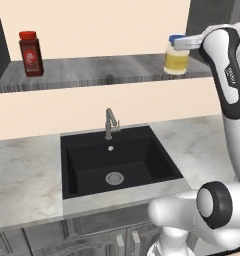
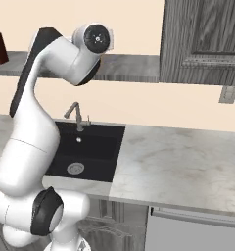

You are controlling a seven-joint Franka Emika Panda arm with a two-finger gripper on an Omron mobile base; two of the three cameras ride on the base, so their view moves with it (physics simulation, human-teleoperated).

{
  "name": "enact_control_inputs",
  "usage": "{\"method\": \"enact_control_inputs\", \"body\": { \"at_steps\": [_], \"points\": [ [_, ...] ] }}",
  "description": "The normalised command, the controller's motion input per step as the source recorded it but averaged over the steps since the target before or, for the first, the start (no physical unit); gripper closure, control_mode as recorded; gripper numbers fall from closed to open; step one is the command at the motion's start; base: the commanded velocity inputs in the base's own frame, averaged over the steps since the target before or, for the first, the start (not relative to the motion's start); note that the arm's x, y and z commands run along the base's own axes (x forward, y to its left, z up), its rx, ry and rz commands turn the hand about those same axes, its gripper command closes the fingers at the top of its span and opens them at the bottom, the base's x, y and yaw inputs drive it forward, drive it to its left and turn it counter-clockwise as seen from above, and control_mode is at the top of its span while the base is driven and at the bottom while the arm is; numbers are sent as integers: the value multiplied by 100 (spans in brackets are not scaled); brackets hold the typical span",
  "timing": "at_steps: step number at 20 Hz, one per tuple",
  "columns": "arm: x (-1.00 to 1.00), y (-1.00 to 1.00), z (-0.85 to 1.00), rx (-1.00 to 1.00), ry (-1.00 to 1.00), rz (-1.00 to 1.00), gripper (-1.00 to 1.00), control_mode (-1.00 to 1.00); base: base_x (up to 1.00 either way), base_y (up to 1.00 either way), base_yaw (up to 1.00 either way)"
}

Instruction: Collect the paprika, mayonnaise, and shaker from the cabinet and place them next to the stove.

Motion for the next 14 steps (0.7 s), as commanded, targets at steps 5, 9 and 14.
{"method": "enact_control_inputs", "body": {
  "at_steps": [5,9,14],
  "points": [
    [-100,0,0,0,0,13,100,-100,0,0,0],
    [-100,0,-8,0,0,15,100,-100,0,0,0],
    [-100,11,-16,0,0,19,100,-100,0,0,0]
  ]
}}
